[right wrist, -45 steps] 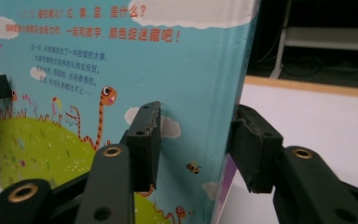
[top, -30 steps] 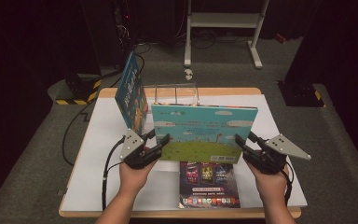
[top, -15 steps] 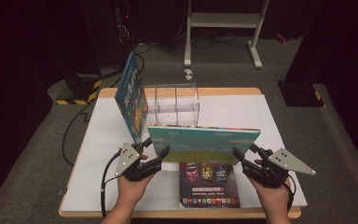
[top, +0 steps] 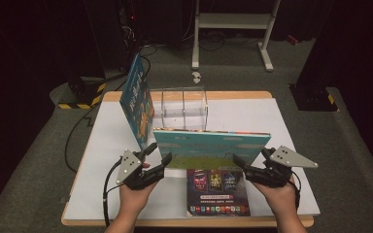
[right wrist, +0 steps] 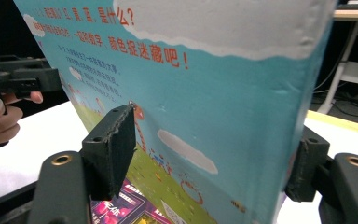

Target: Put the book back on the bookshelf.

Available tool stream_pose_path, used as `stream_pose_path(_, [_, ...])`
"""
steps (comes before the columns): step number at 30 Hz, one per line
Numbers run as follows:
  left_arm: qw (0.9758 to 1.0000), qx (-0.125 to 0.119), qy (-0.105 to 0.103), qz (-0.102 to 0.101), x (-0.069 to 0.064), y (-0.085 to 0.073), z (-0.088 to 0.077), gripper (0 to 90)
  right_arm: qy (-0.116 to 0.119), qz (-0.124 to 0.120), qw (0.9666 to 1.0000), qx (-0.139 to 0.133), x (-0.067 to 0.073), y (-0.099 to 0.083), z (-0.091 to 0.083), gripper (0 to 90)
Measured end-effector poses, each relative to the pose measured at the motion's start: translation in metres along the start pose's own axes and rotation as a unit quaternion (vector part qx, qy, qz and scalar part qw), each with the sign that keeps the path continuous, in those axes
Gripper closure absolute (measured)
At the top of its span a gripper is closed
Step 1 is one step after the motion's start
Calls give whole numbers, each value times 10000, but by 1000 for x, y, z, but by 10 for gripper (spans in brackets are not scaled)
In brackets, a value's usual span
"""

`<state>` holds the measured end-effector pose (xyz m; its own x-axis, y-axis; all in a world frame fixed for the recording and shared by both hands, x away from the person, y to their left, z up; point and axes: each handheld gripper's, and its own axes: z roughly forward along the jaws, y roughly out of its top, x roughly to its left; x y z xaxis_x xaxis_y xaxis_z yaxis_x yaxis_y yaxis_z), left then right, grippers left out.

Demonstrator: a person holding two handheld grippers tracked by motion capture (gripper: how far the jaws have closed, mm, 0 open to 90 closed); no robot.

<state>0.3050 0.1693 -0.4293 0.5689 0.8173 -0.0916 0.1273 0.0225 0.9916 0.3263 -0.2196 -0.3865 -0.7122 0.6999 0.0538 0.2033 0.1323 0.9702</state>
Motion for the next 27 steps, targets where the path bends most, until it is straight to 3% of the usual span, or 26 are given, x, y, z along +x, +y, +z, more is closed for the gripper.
stream_pose_path(5, [9999, 149, 27, 25, 6, -16, -7, 360, 361, -146, 9992, 68, 1, -1, 1, 410])
stream_pose_path(6, [9998, 182, 53, 12, 9, -19, -8, 366, 484, -172, 9986, 96, 0, -1, -1, 456])
stream_pose_path(8, [9996, 255, 92, -113, 15, -25, -10, 366, 970, -112, 9951, 166, -3, -1, -3, 572])
stream_pose_path(11, [9994, 284, 110, -179, 18, -27, -12, 367, 1283, -430, 9906, 197, 6, -2, -7, 774])
stream_pose_path(12, [9994, 277, 102, -162, 18, -27, -13, 369, 1203, -566, 9909, 186, 12, -2, -8, 807])
stream_pose_path(13, [9995, 276, 92, -157, 17, -27, -13, 370, 890, -608, 9939, 230, 18, 0, -8, 804])
stream_pose_path(14, [9994, 290, 87, -140, 16, -27, -13, 372, 757, -376, 9962, 214, 16, 0, -8, 806])
stream_pose_path(16, [9994, 332, 95, -98, 15, -28, -13, 372, 689, -182, 9974, 55, 10, -5, -10, 806])
stream_pose_path(18, [9992, 373, 113, -97, 16, -28, -13, 372, 476, -166, 9987, -20, 13, -7, -11, 805])
stream_pose_path(22, [9990, 412, 105, -163, 17, -29, -12, 372, 22, -260, 9996, -141, 19, -7, -9, 807])
stream_pose_path(27, [9989, 419, 104, -170, 17, -28, -12, 372, -139, -61, 9997, -187, 17, -8, -8, 806])
